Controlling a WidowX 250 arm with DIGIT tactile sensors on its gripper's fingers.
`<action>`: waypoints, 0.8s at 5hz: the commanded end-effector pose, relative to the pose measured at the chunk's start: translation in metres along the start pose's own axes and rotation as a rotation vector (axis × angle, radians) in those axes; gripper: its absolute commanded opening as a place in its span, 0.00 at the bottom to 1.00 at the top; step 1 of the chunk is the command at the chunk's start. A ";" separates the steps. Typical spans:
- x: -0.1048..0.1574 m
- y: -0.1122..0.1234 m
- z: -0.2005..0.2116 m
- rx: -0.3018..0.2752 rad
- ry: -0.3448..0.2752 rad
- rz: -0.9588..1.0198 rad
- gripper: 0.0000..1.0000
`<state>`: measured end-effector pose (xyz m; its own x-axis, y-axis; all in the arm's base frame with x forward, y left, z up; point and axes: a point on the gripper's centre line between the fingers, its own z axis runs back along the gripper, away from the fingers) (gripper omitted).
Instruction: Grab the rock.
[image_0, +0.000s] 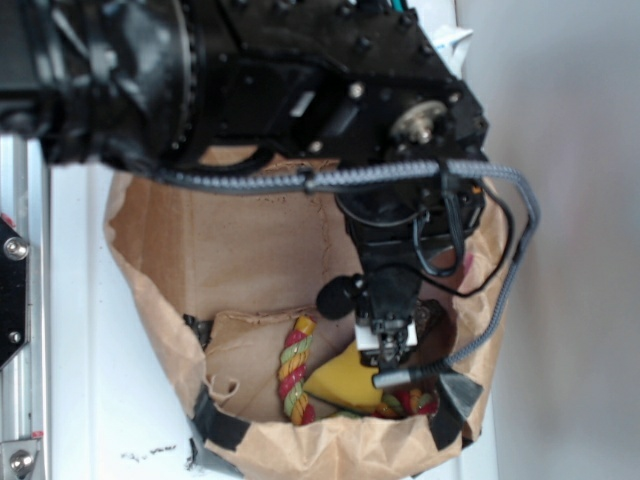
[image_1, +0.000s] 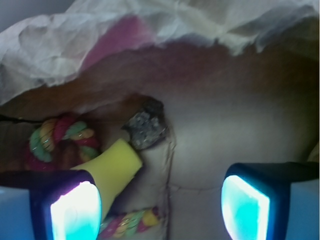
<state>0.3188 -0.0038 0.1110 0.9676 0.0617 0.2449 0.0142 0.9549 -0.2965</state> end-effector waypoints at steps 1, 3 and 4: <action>0.024 -0.014 0.022 -0.088 -0.154 -0.018 1.00; 0.058 -0.008 0.017 -0.120 -0.301 0.002 1.00; 0.066 -0.010 -0.002 -0.071 -0.302 -0.023 1.00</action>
<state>0.3686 -0.0115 0.1024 0.8875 0.1215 0.4444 0.0531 0.9312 -0.3606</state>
